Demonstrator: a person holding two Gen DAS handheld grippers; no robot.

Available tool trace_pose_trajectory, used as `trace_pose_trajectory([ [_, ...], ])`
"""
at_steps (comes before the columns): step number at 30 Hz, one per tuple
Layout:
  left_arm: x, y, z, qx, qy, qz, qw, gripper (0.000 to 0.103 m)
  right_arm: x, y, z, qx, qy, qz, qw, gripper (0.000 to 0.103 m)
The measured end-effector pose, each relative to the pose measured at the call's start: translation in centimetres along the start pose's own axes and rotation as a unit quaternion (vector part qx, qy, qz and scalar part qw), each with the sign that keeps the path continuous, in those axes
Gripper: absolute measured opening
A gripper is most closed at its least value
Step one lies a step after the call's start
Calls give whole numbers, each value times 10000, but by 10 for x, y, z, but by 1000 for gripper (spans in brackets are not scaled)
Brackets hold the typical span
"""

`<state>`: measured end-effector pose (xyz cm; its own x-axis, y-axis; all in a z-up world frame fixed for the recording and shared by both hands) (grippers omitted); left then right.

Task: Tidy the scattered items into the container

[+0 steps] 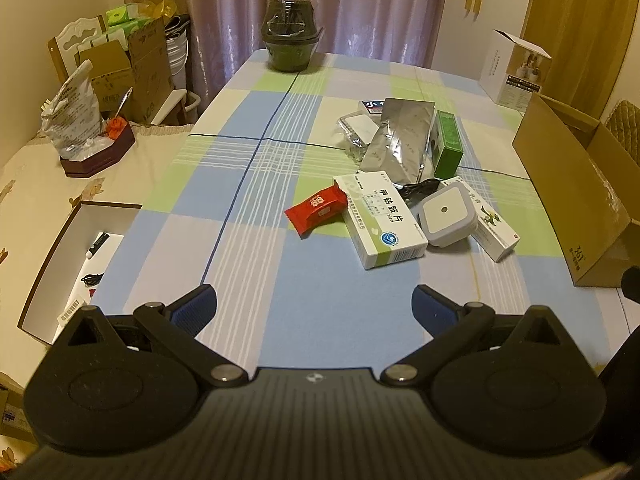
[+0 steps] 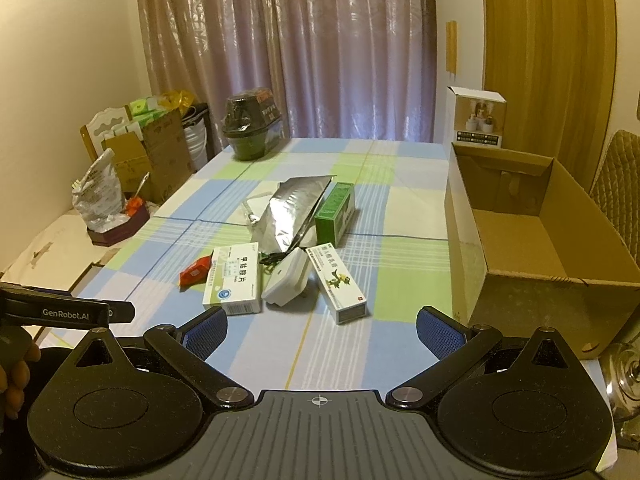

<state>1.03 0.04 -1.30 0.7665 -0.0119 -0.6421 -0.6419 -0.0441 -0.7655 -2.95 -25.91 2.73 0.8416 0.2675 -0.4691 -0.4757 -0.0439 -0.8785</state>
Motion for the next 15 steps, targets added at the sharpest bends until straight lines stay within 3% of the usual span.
trace_pose_trajectory([
  [15,5,1,-2,88,-25,102,9999,102,3,0,-1,58,0,56,10000,103],
])
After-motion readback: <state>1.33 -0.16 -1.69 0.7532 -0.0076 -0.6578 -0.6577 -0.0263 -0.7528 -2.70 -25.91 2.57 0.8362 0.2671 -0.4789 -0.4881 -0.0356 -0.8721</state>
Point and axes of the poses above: each gripper's, at about its wrist camera, not at the fingertips, and x roughly the way its jaws point, z to its left, y to its underside, the point moved 1 cm from there along x, roughly the way its jaws point, and after that the axes turned 9 degrees about -z, right-handed, at the moved point
